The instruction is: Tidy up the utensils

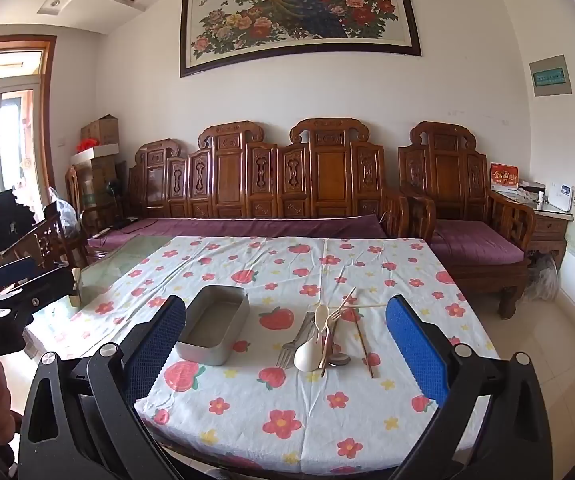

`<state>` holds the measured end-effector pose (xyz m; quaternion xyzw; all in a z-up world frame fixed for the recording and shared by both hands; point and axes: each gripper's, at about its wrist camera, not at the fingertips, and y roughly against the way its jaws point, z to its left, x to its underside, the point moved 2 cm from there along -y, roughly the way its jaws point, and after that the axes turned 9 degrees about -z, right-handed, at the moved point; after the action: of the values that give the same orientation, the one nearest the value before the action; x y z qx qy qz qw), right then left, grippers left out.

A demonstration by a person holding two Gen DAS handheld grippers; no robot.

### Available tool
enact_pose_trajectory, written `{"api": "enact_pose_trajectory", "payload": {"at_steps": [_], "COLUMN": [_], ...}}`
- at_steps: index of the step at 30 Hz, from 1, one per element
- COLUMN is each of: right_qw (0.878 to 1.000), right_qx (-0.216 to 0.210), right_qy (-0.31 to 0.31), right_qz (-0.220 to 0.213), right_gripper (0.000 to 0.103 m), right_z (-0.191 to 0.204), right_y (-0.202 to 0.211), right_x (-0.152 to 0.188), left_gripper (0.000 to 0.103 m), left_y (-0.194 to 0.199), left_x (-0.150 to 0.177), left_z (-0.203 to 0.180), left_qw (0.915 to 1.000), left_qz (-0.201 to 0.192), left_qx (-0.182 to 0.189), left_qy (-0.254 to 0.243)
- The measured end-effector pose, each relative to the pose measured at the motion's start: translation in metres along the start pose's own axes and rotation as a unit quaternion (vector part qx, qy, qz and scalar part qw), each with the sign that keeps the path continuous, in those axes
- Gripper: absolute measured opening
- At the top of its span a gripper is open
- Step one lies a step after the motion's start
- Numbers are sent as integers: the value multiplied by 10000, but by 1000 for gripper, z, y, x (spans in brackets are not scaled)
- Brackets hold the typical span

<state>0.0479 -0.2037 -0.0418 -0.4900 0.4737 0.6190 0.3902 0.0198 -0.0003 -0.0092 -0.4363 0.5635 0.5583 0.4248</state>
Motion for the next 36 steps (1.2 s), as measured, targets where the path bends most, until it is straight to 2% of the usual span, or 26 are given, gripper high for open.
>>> {"api": "enact_pose_trajectory", "payload": {"at_steps": [36], "right_qw": [10000], "right_qx": [-3], "right_qy": [14], "right_qz": [-5], "right_gripper": [101], "right_z": [1], "right_y": [1], "right_x": [-1], "left_gripper": [97], "left_y": [2], "left_x": [-1], "left_z": [0], "left_qw": [10000], "left_qz": [-11], "left_qx": [8], "left_qy": [-1]}}
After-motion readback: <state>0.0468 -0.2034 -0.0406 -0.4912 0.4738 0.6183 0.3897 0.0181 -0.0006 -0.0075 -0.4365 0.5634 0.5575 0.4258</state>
